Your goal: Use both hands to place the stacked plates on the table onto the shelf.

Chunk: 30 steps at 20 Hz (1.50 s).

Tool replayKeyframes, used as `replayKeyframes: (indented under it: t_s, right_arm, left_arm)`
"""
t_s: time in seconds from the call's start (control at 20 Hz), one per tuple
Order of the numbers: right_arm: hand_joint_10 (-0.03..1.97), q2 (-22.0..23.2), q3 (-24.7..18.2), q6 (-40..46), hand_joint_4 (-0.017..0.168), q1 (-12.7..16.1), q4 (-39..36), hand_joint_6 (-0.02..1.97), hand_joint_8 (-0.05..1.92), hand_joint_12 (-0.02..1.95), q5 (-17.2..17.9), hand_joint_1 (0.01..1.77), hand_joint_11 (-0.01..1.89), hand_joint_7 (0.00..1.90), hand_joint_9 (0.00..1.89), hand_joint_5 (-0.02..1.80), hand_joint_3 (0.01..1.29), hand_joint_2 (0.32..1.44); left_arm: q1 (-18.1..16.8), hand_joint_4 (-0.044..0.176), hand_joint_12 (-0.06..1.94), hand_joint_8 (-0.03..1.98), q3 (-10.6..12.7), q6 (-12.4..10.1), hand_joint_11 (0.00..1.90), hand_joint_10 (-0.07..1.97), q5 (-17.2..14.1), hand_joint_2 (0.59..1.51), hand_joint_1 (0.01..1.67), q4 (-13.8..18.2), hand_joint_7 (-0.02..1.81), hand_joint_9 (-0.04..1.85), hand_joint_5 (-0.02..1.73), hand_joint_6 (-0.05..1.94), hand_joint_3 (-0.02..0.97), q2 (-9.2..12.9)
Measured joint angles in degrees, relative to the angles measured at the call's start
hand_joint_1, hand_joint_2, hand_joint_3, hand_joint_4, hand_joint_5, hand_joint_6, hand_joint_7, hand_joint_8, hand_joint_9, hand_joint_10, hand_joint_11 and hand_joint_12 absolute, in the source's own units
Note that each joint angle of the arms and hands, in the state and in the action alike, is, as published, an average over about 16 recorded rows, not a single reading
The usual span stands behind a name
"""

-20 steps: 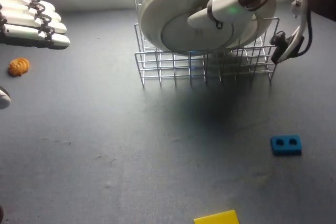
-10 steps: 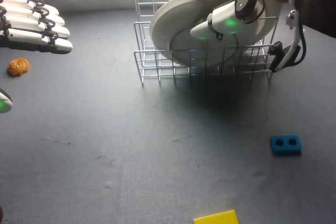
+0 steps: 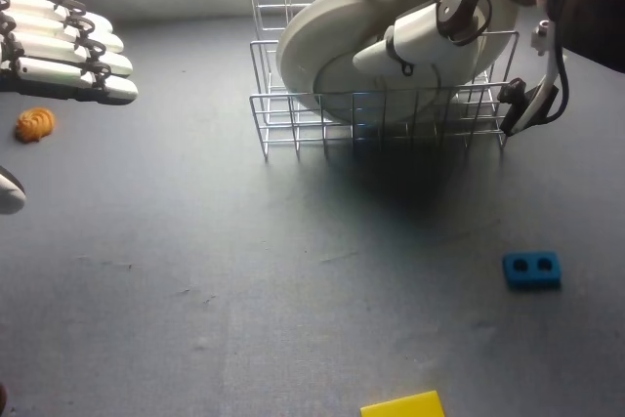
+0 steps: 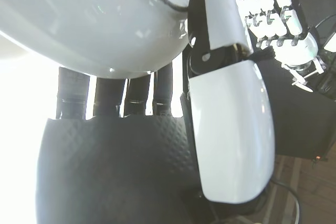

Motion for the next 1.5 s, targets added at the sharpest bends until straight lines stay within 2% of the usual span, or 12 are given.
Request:
replayKeyframes:
  t_s: [0.6,0.7,1.1,1.5]
  right_arm:
    - [0.02,0.3,-0.1,0.0,-0.007,-0.1,-1.1,0.17,0.11,1.1,1.6,1.01,0.79,1.05,1.16,0.68,0.01,1.02]
    - [0.02,0.6,-0.3,0.0,-0.007,0.0,-1.4,0.05,0.05,1.13,1.7,0.97,0.74,1.04,1.12,0.65,0.01,1.01]
    - [0.02,3.9,-3.4,-1.7,-0.007,2.0,-3.5,0.02,0.03,1.15,0.9,0.85,0.61,0.96,1.02,0.53,0.01,1.0]
    - [0.02,12.6,-12.2,-6.4,-0.005,4.6,-6.2,0.02,0.03,1.08,0.9,0.69,0.56,0.89,0.96,0.51,0.01,0.98]
  left_arm:
    - [0.6,0.005,0.0,0.0,-0.6,0.0,0.02,-0.06,0.0,1.101,0.01,0.0,0.02,0.01,0.04,0.02,0.02,-0.1]
    - [0.7,0.005,0.0,0.0,-0.7,0.0,0.02,-0.06,0.0,1.101,0.01,0.0,0.02,0.02,0.04,0.02,0.02,-0.1]
    - [0.7,0.005,0.0,0.0,-1.4,0.1,0.02,-0.07,-0.3,1.102,0.01,0.0,0.03,0.02,0.05,0.02,0.021,-0.1]
    - [0.7,0.005,0.03,0.0,-4.0,0.8,0.02,-0.07,-1.7,1.109,0.01,-0.4,0.05,0.04,0.07,0.02,0.02,-0.1]
